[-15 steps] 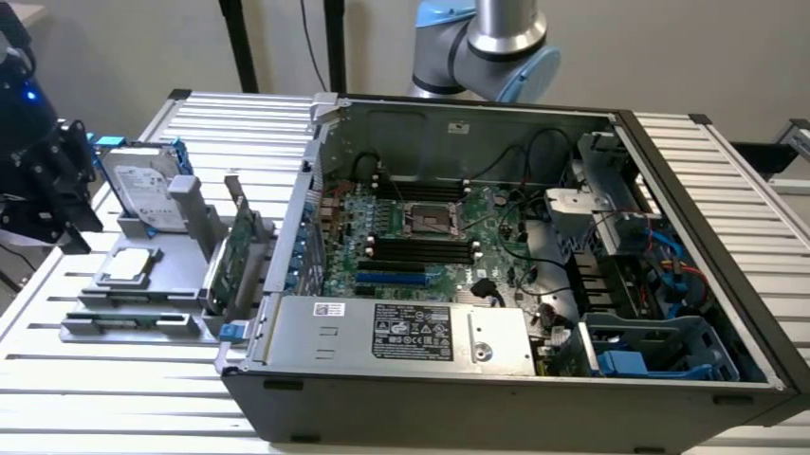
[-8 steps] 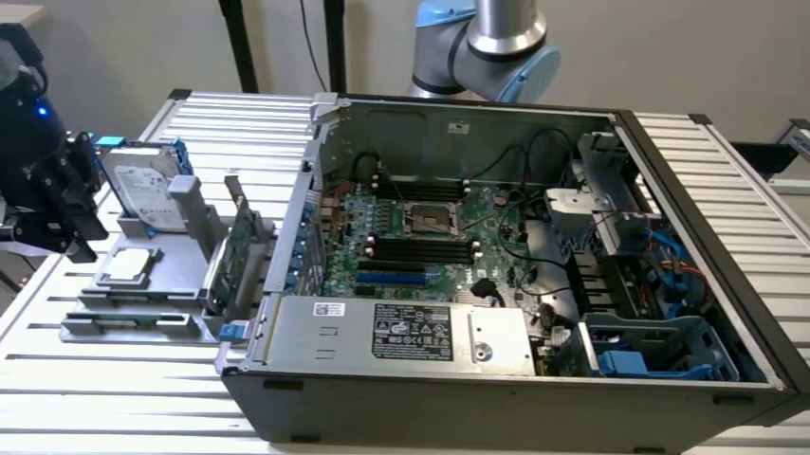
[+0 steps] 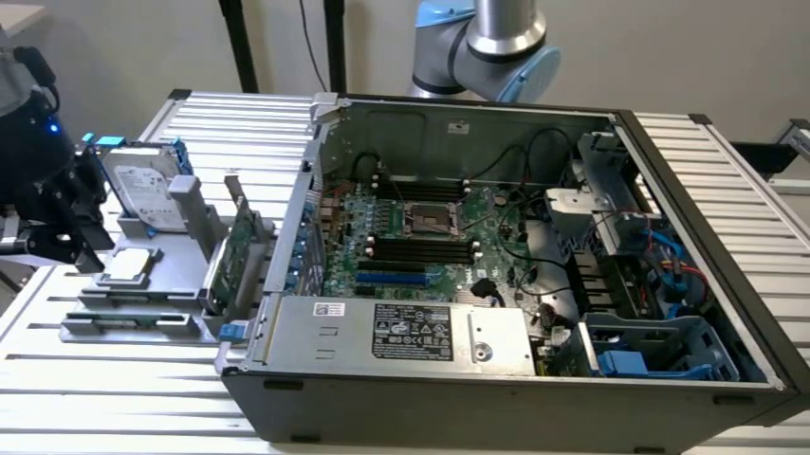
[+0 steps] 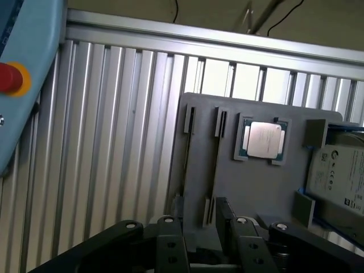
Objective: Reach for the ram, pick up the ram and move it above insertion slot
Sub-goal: 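Pick up the ram and move it above insertion slot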
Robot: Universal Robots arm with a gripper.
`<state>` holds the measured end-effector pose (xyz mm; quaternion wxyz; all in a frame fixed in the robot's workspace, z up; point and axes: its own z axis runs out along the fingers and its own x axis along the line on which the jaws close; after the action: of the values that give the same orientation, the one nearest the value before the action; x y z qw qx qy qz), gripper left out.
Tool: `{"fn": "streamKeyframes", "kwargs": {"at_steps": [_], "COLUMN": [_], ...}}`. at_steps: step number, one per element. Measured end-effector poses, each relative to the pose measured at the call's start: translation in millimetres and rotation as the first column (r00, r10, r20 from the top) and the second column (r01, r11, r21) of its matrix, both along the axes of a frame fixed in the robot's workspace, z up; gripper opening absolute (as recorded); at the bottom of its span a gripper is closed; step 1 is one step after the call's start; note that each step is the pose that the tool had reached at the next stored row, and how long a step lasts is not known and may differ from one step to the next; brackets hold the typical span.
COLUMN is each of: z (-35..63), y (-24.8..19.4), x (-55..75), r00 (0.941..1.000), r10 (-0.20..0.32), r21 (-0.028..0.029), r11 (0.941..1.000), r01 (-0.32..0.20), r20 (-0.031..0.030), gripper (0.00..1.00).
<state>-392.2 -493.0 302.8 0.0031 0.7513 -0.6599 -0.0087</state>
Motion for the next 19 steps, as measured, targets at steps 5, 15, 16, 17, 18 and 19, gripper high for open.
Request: {"fn": "streamKeyframes", "kwargs": {"at_steps": [5,15,16,17,18,19], "z": [-9.2,-27.3,-29.2,-31.0,-32.8,-34.6], "y": [-0.1,0.0,-0.1,-0.1,-0.1,-0.1], "x": [0.6,1.9,1.9,2.0,2.0,1.9], "r00": [1.0000,1.0000,1.0000,0.9999,0.9999,0.9998], "r10": [0.001,-0.006,-0.009,-0.012,-0.016,-0.021], "r21": [0.0000,0.0001,0.0000,0.0001,0.0000,0.0000], "r11": [1.0000,1.0000,1.0000,0.9999,0.9999,0.9998], "r01": [-0.001,0.006,0.009,0.012,0.016,0.021], "r20": [0.0000,0.0001,0.0001,0.0002,0.0001,0.0000], "gripper": [0.36,0.36,0.36,0.36,0.36,0.36]}}
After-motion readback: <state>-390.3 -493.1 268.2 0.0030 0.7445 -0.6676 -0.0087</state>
